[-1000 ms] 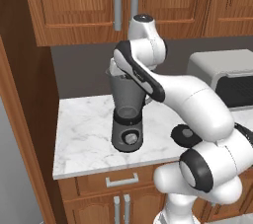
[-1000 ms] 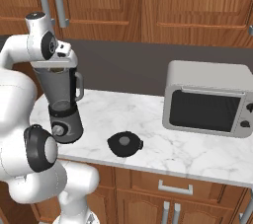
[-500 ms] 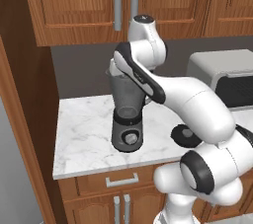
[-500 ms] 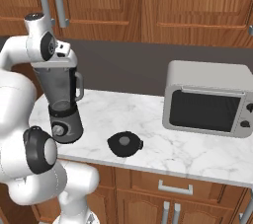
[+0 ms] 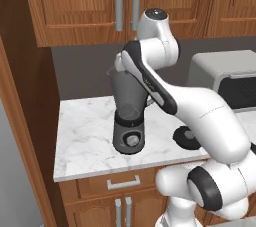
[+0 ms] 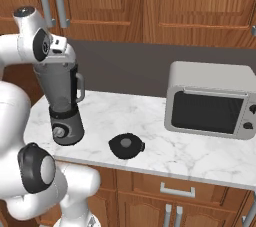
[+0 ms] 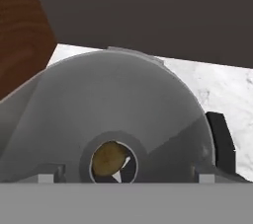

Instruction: Open the blender lid, put the kiwi in the blender, close the lid, and start the blender.

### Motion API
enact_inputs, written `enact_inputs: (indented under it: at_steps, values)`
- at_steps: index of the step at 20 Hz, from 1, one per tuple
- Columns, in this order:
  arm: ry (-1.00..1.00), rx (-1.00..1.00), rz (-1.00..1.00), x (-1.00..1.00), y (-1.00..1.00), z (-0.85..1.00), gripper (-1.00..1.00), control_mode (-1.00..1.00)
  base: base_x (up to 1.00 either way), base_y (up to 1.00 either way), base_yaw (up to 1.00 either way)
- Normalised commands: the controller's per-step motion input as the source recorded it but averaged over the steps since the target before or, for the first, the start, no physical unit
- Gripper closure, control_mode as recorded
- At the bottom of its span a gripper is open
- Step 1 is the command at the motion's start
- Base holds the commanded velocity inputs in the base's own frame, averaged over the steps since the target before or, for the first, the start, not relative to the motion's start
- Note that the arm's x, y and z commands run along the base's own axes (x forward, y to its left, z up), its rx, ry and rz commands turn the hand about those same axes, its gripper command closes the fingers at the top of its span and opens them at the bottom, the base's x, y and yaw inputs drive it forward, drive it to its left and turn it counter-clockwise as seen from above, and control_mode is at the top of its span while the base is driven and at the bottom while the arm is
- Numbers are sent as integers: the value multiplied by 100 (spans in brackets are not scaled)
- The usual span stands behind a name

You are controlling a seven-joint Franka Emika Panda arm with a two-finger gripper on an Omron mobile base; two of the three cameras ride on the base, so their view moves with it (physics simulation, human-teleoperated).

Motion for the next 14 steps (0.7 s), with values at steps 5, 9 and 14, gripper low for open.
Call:
enact_inputs:
  at_steps: [5, 9, 14]
  values:
    - [-7, 3, 0, -67, -69, 4, -100, -100, 0, 0, 0]
    - [0, 4, 0, -51, -95, -41, -100, -100, 0, 0, 0]
    - [2, 2, -1, -17, -100, -71, -100, -100, 0, 0, 0]
